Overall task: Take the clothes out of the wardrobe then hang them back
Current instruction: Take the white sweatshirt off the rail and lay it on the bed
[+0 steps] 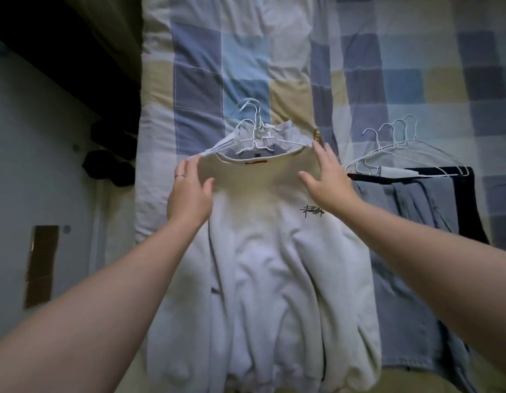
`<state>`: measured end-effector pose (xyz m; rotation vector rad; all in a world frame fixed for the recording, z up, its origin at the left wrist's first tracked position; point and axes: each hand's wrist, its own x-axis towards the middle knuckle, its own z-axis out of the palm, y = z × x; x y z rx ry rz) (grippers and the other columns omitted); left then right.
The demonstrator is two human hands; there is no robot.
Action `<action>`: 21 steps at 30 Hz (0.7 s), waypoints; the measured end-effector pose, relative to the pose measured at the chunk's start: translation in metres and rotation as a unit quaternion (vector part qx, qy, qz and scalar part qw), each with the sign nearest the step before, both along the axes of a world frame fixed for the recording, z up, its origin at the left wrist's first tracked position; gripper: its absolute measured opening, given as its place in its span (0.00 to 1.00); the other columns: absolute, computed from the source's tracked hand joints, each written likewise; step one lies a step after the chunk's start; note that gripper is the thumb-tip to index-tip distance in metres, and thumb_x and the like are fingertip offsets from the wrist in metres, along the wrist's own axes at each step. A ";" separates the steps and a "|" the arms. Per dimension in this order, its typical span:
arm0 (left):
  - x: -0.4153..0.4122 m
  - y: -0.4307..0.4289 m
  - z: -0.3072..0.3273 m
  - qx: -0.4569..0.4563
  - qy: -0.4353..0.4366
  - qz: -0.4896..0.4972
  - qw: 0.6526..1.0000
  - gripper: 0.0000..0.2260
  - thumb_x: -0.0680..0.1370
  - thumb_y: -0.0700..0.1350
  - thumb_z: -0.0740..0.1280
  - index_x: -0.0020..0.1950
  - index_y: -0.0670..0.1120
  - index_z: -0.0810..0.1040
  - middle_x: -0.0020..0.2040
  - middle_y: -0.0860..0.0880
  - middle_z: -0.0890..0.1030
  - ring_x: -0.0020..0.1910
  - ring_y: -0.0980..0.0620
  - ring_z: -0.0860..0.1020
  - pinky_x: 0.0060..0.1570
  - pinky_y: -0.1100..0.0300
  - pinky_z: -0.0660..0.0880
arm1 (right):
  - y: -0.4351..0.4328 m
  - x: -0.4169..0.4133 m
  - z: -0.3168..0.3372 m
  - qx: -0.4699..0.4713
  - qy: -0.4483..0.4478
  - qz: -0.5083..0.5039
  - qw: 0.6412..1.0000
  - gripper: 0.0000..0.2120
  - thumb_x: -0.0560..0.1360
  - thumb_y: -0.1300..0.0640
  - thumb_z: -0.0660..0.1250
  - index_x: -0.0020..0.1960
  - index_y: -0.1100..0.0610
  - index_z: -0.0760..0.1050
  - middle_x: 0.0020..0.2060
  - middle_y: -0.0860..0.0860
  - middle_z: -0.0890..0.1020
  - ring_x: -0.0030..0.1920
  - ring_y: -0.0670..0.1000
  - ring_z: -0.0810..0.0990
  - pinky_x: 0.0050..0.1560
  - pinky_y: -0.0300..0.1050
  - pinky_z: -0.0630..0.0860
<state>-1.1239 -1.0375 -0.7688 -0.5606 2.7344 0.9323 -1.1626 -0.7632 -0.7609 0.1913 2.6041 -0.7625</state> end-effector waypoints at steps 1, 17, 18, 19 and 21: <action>0.003 0.001 0.000 0.009 -0.022 -0.009 1.000 0.26 0.81 0.48 0.65 0.78 0.49 0.62 0.79 0.45 0.58 0.74 0.45 0.64 0.68 0.51 0.64 | -0.003 0.006 0.005 -0.006 -0.013 -0.003 1.000 0.34 0.78 0.45 0.63 0.79 0.46 0.51 0.79 0.48 0.51 0.78 0.49 0.50 0.74 0.59 0.55; 0.106 0.073 0.141 -0.006 -0.089 -0.207 0.974 0.30 0.81 0.63 0.57 0.80 0.61 0.49 0.82 0.53 0.45 0.80 0.47 0.45 0.75 0.46 0.49 | 0.007 0.173 0.162 0.007 -0.027 -0.108 0.994 0.32 0.80 0.40 0.56 0.78 0.39 0.43 0.79 0.43 0.44 0.79 0.50 0.41 0.74 0.58 0.42; 0.108 0.081 0.148 -0.002 -0.085 -0.223 0.971 0.30 0.80 0.63 0.56 0.79 0.62 0.49 0.82 0.53 0.44 0.80 0.47 0.44 0.75 0.46 0.49 | 0.014 0.181 0.170 0.016 -0.017 -0.115 0.993 0.32 0.80 0.39 0.55 0.78 0.39 0.43 0.79 0.43 0.44 0.79 0.50 0.40 0.75 0.58 0.41; 0.109 0.089 0.155 -0.003 -0.078 -0.243 0.967 0.30 0.80 0.64 0.56 0.79 0.63 0.48 0.82 0.53 0.44 0.80 0.47 0.44 0.75 0.46 0.48 | 0.021 0.189 0.176 0.026 -0.007 -0.123 0.992 0.32 0.80 0.39 0.55 0.78 0.40 0.42 0.79 0.43 0.43 0.79 0.50 0.39 0.75 0.59 0.40; 0.111 0.111 0.166 -0.014 -0.055 -0.295 0.954 0.30 0.80 0.65 0.56 0.79 0.64 0.49 0.82 0.53 0.44 0.80 0.47 0.43 0.75 0.46 0.48 | 0.038 0.206 0.188 0.040 0.012 -0.143 0.989 0.33 0.80 0.38 0.54 0.79 0.39 0.42 0.79 0.43 0.42 0.78 0.50 0.38 0.75 0.60 0.39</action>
